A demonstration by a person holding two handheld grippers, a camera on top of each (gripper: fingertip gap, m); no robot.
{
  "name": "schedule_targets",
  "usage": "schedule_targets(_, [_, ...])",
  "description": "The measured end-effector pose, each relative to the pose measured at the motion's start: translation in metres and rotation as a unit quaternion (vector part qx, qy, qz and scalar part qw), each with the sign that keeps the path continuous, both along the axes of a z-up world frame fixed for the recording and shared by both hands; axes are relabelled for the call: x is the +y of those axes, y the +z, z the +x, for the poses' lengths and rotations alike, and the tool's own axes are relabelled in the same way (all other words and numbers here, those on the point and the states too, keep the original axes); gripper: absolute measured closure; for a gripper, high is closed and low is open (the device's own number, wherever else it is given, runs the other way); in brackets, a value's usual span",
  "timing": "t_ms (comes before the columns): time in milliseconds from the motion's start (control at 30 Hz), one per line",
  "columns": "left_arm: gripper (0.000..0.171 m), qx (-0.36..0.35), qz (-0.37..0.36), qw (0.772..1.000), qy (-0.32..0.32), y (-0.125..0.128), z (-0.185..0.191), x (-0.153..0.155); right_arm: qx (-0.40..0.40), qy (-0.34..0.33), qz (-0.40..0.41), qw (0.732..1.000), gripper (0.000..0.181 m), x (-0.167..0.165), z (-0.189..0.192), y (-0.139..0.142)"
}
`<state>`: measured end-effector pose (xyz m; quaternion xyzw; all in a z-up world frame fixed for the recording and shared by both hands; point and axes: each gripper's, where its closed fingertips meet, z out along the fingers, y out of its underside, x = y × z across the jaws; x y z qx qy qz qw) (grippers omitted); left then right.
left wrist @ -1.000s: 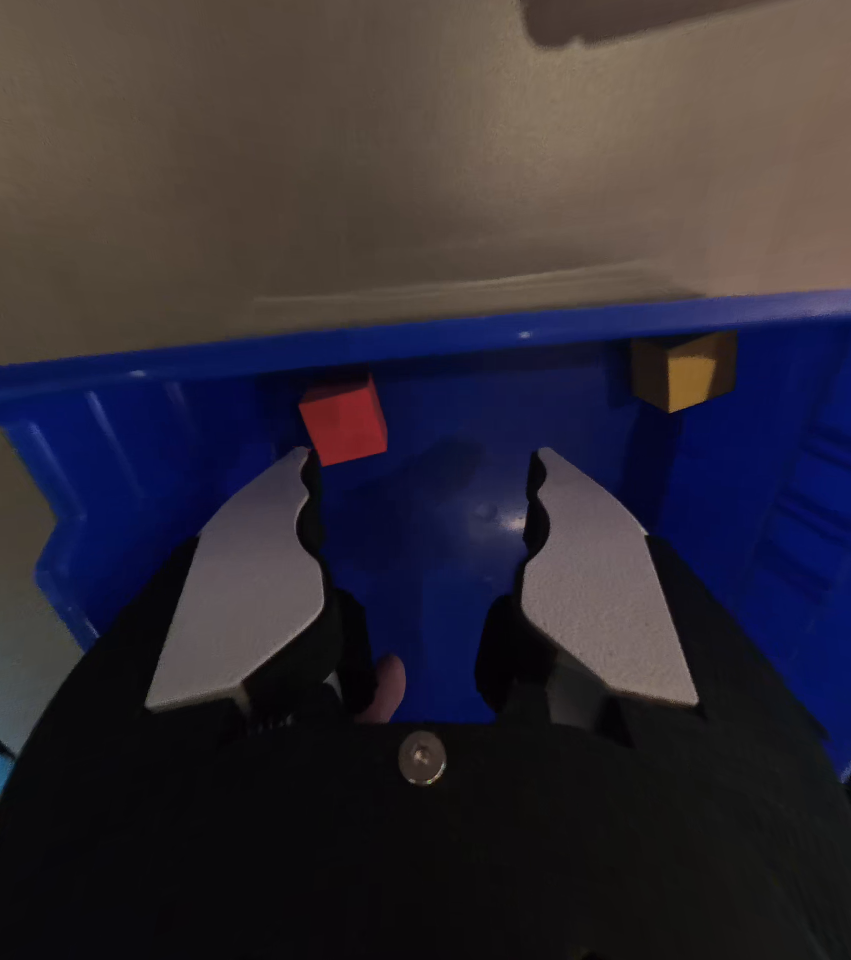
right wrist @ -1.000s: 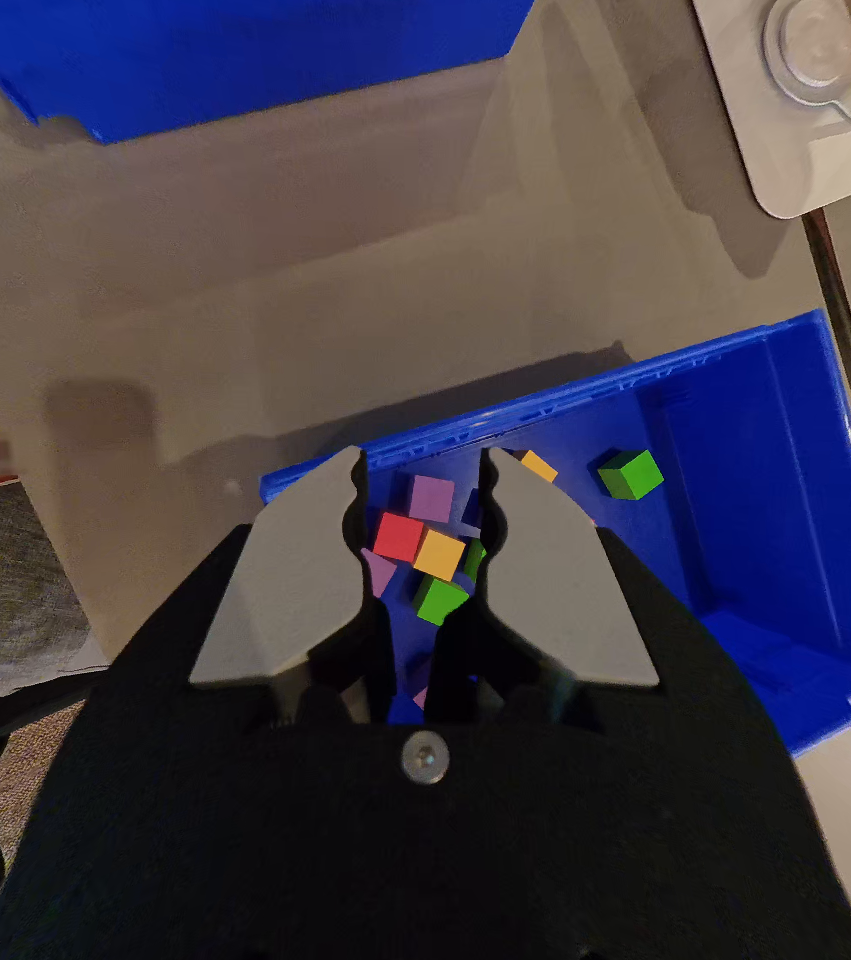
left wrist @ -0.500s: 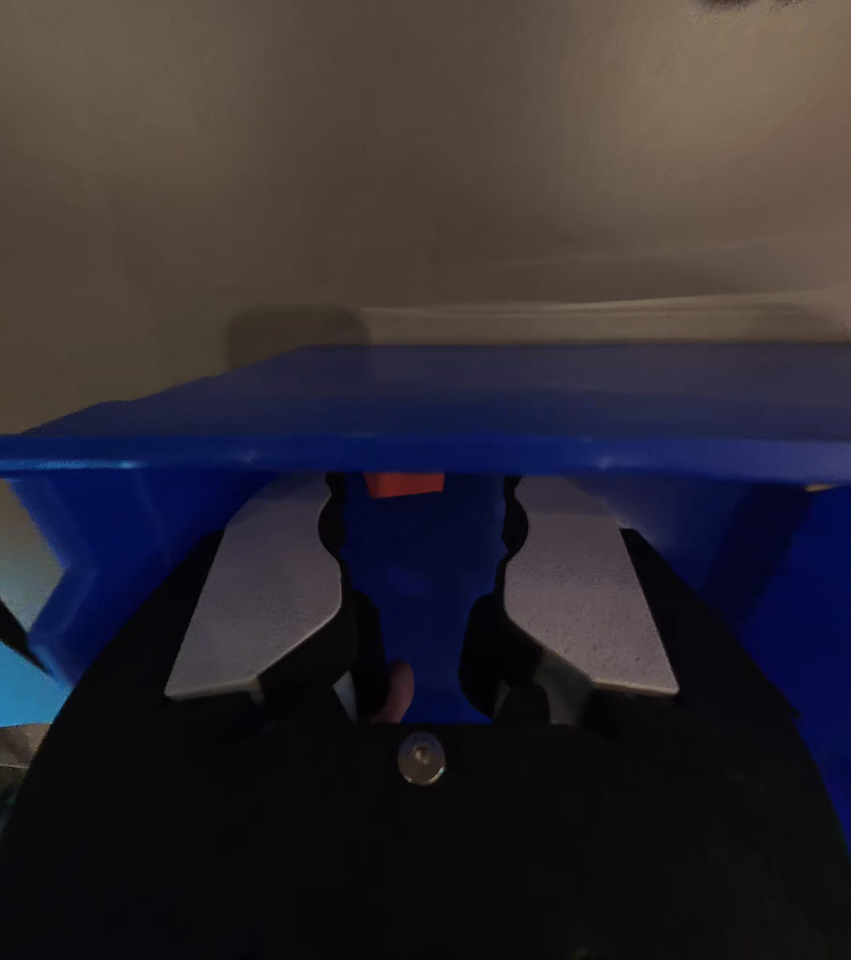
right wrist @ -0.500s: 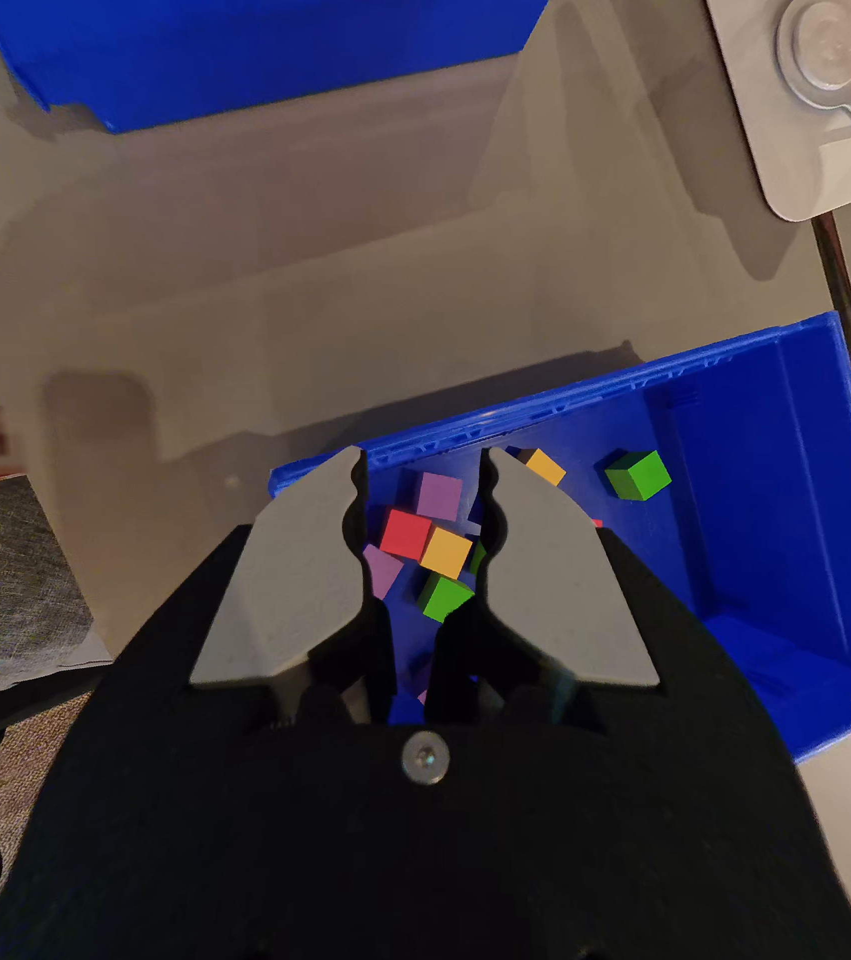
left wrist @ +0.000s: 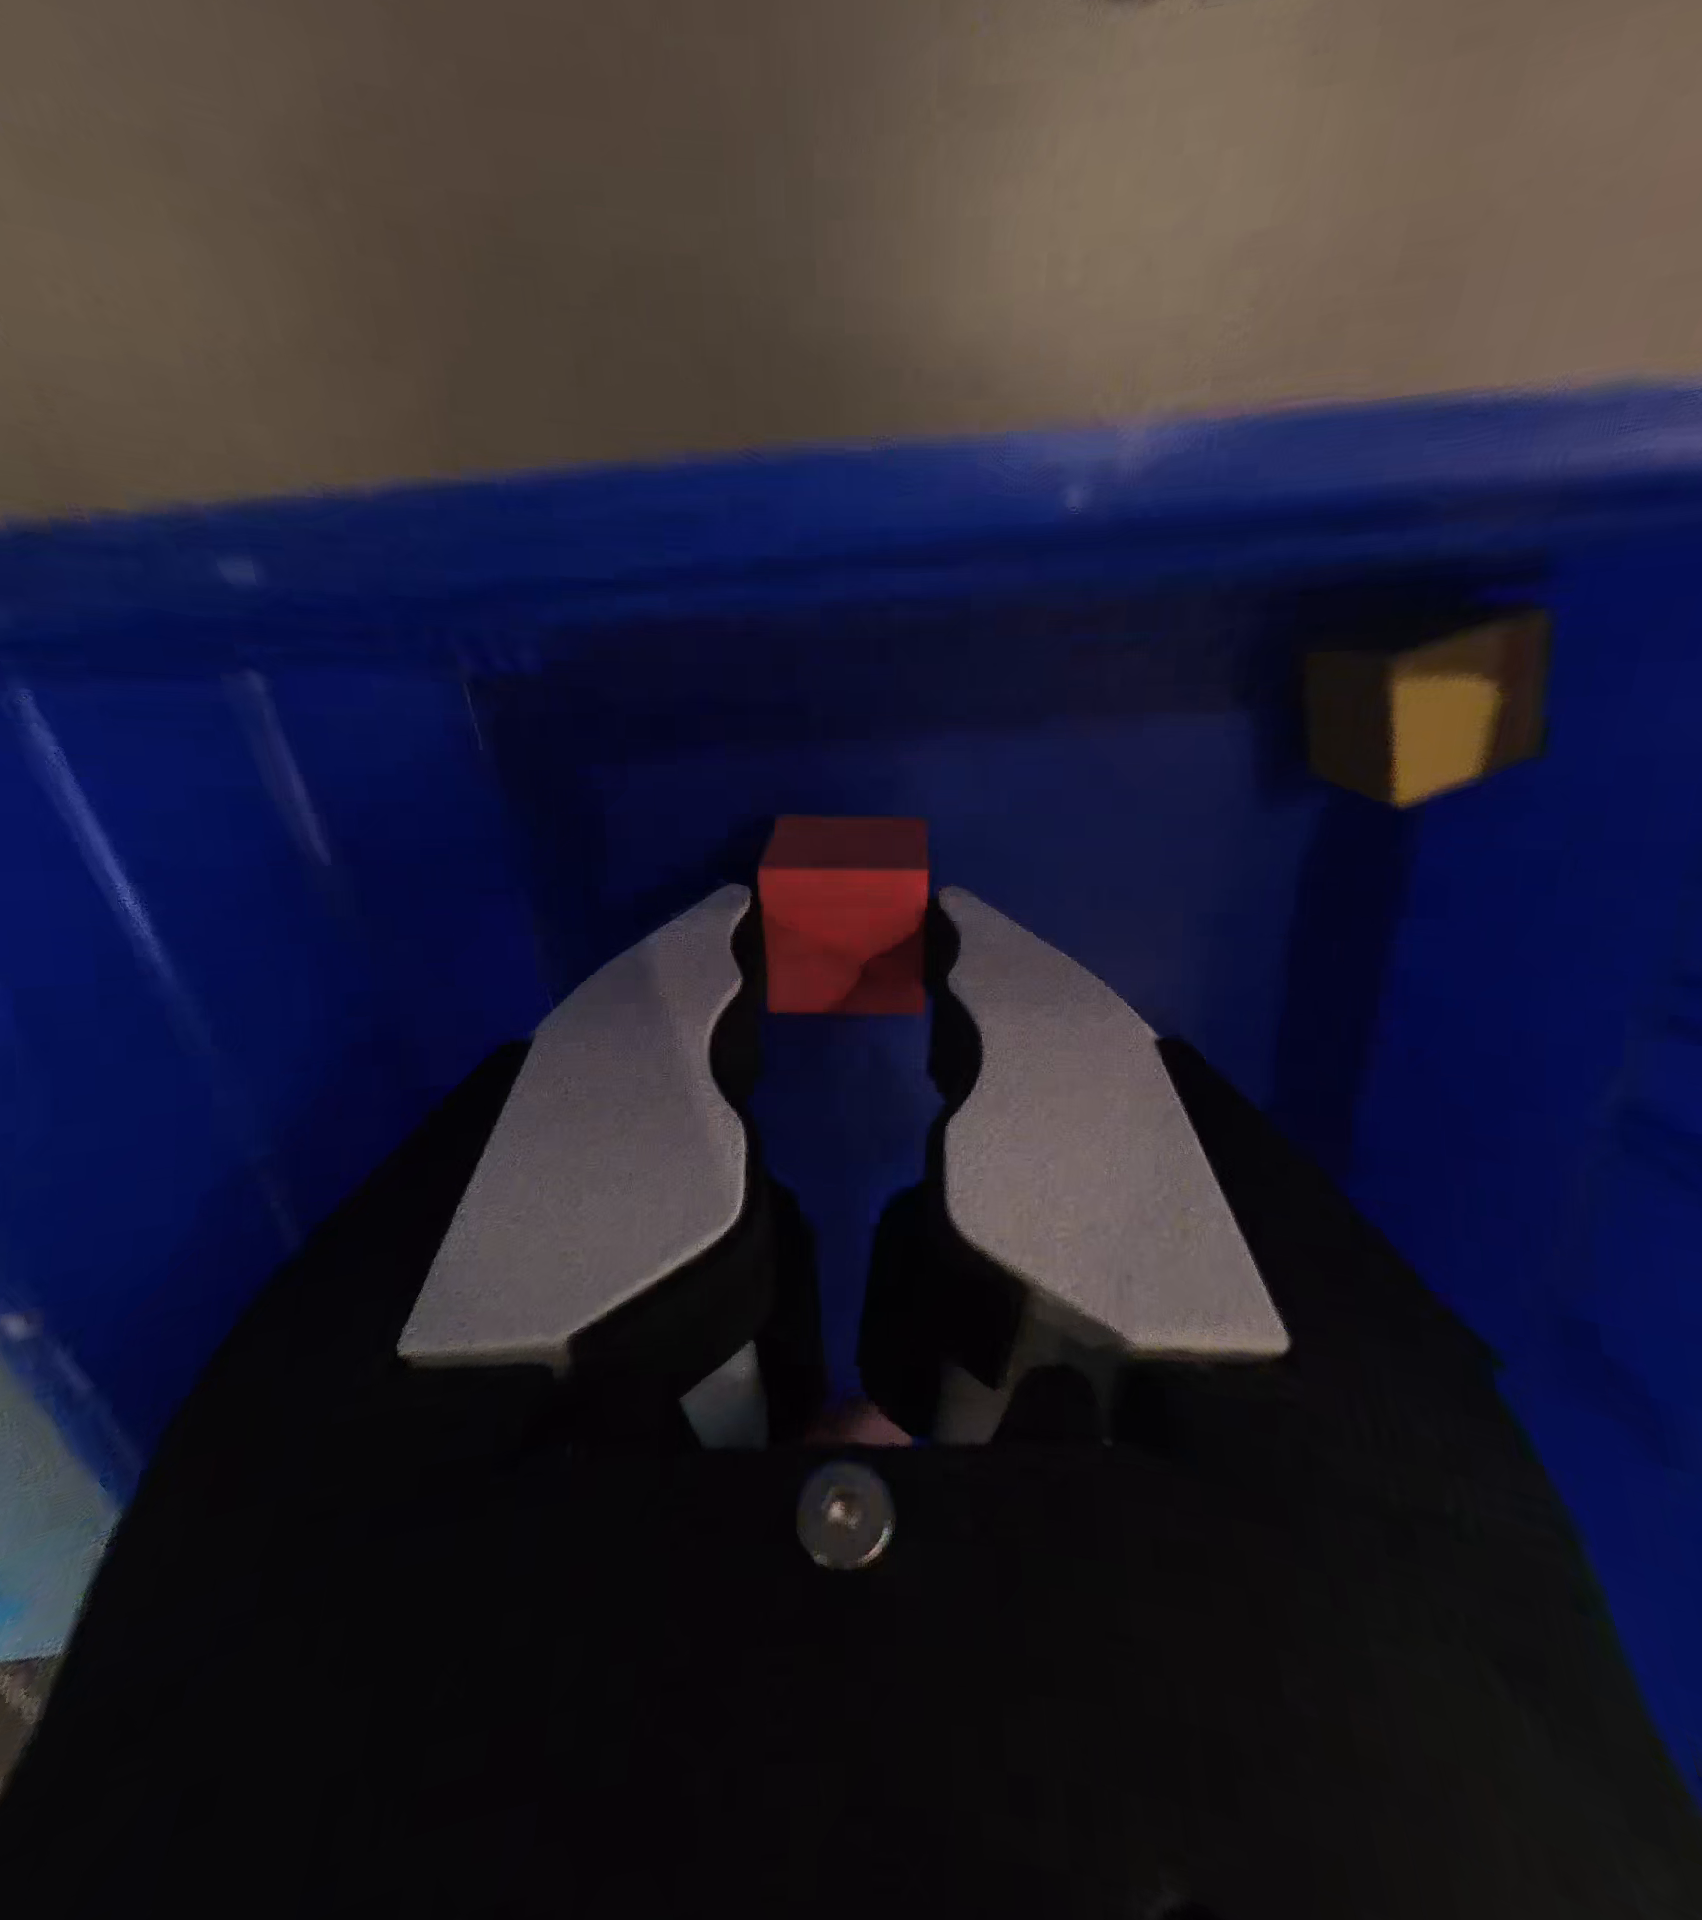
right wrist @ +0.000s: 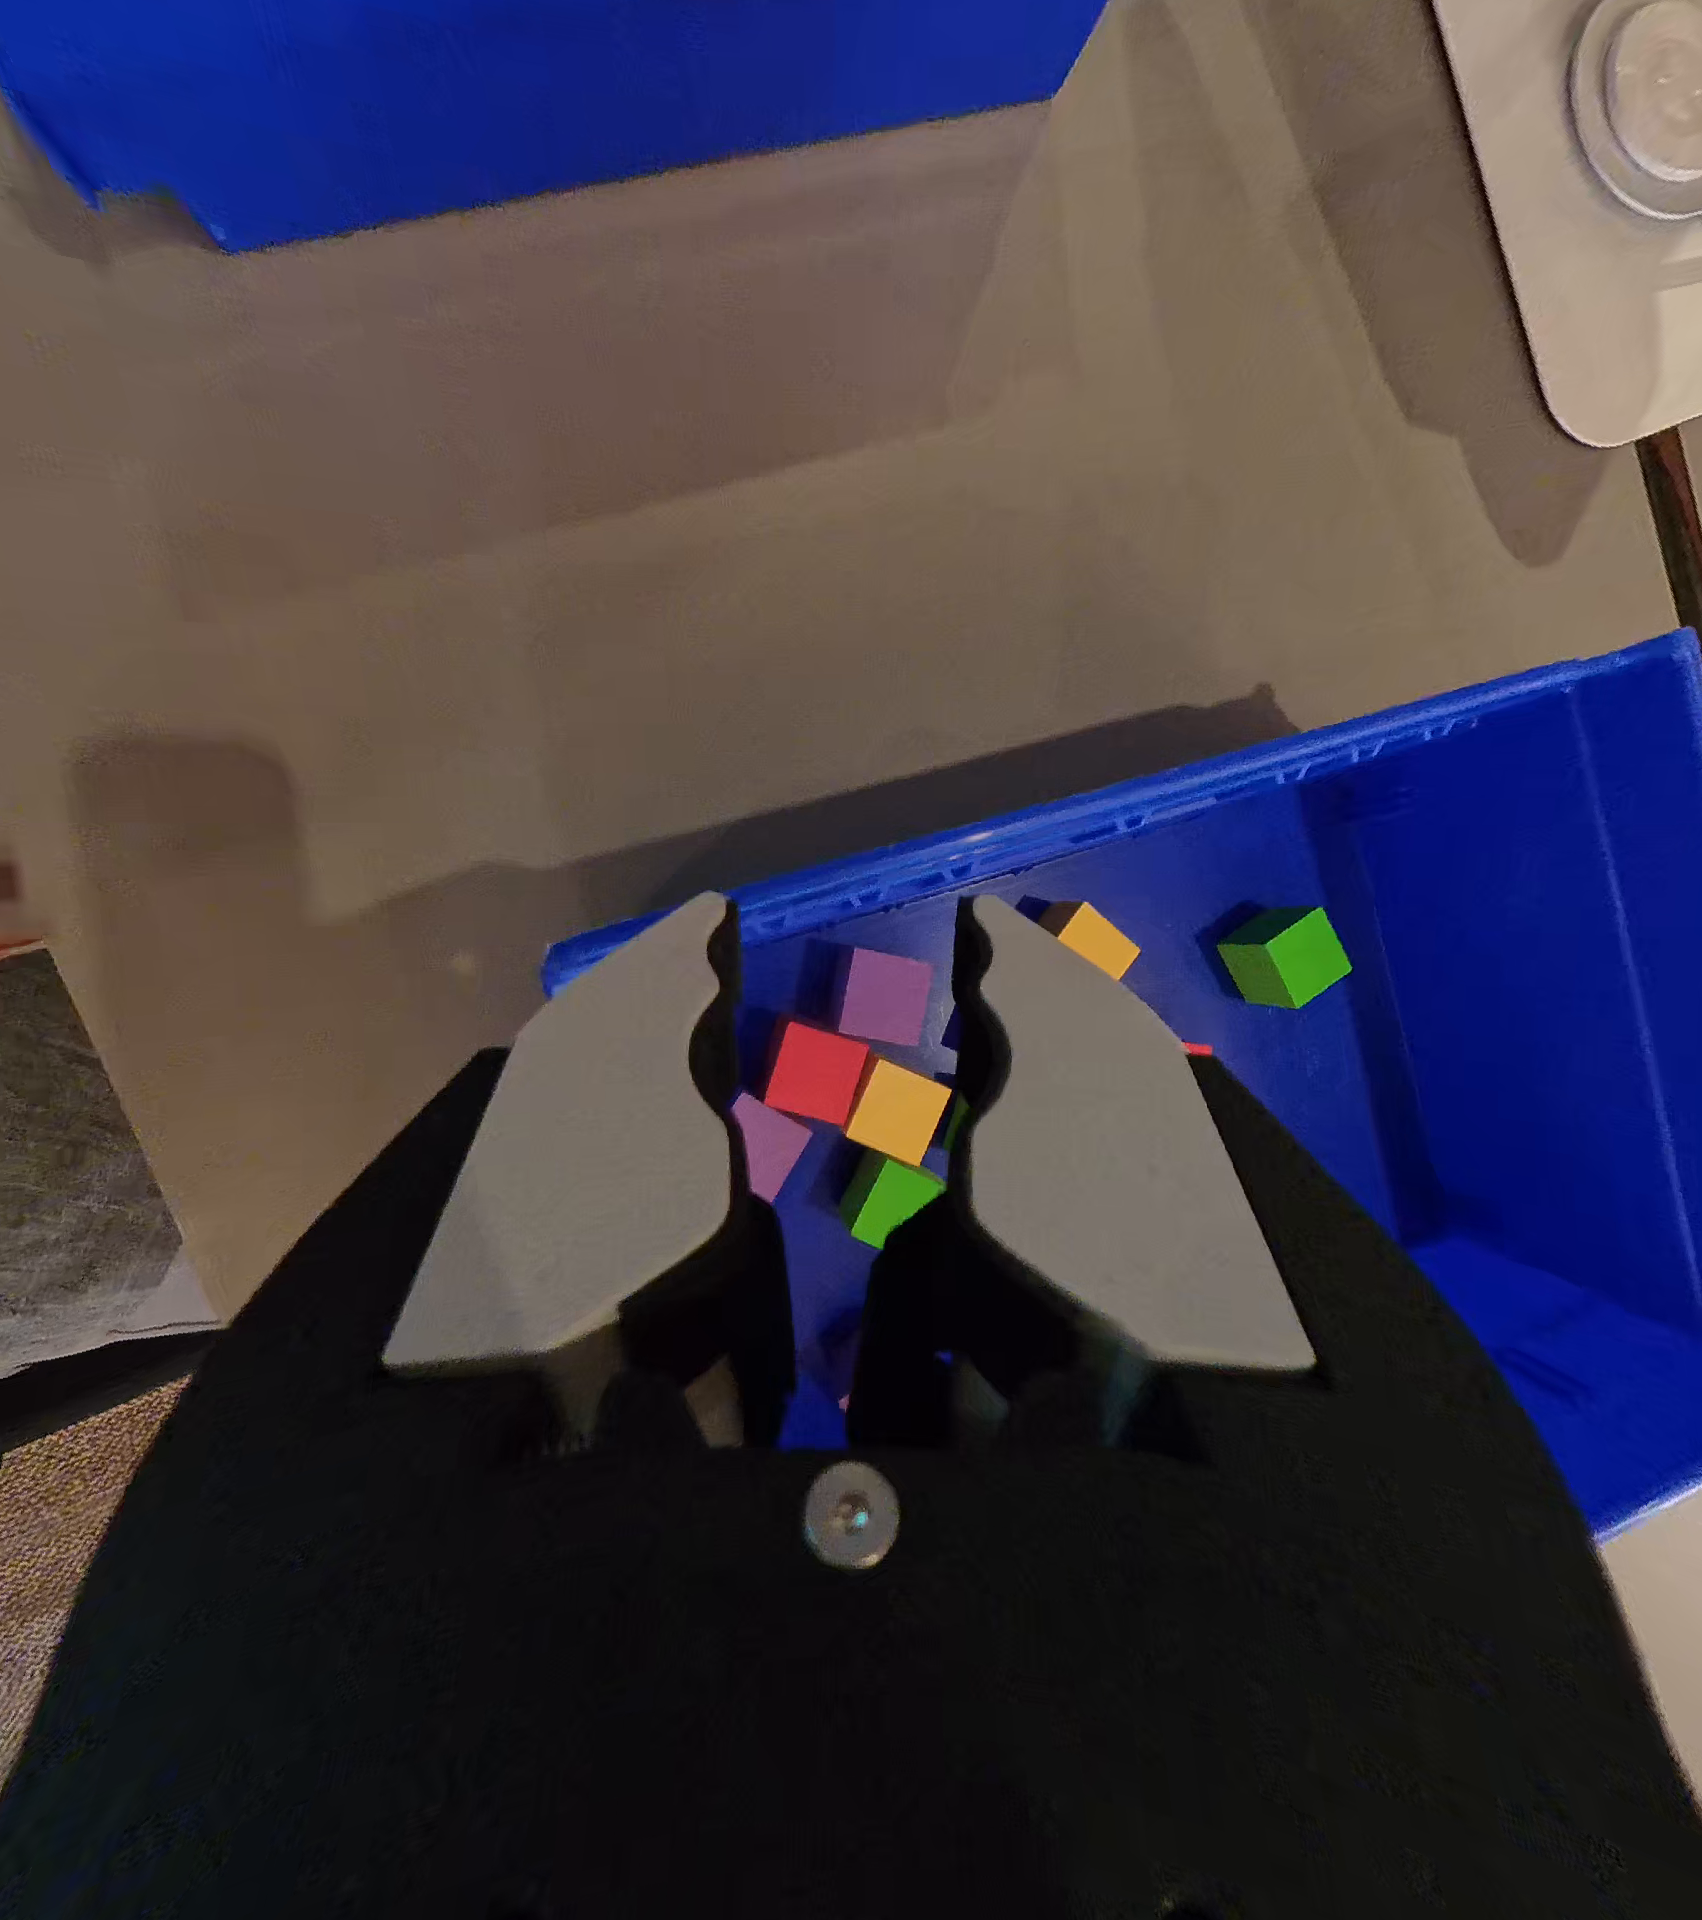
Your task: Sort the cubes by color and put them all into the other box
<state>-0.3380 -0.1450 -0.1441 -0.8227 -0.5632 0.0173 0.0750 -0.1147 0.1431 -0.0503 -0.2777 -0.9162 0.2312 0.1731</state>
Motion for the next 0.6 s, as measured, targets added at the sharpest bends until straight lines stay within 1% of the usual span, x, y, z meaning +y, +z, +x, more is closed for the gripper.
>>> schedule_targets(33, [0.142,0.009,0.013,1.0,-0.006,0.007,0.004,0.002,0.003,0.002,-0.004,1.0,0.142,-0.002,-0.001,0.0])
schedule_targets(67, [0.142,0.016,0.044,0.999,-0.009,0.015,0.009,0.008,0.008,0.005,-0.011,1.0,0.142,-0.006,-0.003,0.001])
schedule_targets(133, [0.143,0.015,0.146,0.989,-0.013,0.036,0.023,0.027,0.031,0.016,-0.027,0.999,0.14,-0.017,-0.009,0.004])
schedule_targets(167, [0.142,0.01,0.214,0.977,-0.017,0.051,0.032,0.039,0.051,0.026,-0.042,0.997,0.139,-0.025,-0.013,0.009])
schedule_targets(200, [0.142,0.002,0.289,0.957,-0.022,0.068,0.043,0.051,0.074,0.041,-0.065,0.994,0.139,-0.037,-0.016,0.014])
schedule_targets(233, [0.142,-0.011,0.364,0.931,-0.028,0.088,0.054,0.062,0.095,0.056,-0.092,0.99,0.138,-0.05,-0.017,0.021])
schedule_targets(300, [0.142,-0.041,0.49,0.869,-0.053,0.126,0.081,0.076,0.144,0.076,-0.14,0.977,0.136,-0.075,-0.021,0.039])
schedule_targets(333, [0.142,-0.058,0.537,0.839,-0.067,0.142,0.094,0.08,0.17,0.088,-0.168,0.967,0.136,-0.088,-0.02,0.05])
schedule_targets(400, [0.143,-0.083,0.595,0.794,-0.097,0.164,0.12,0.084,0.221,0.111,-0.207,0.947,0.136,-0.113,-0.017,0.072])
schedule_targets(467, [0.143,-0.109,0.634,0.754,-0.131,0.181,0.148,0.088,0.264,0.124,-0.219,0.931,0.136,-0.132,-0.016,0.091])
schedule_targets(600, [0.139,-0.142,0.684,0.691,-0.185,0.205,0.197,0.093,0.296,0.148,-0.219,0.918,0.135,-0.164,-0.011,0.113])
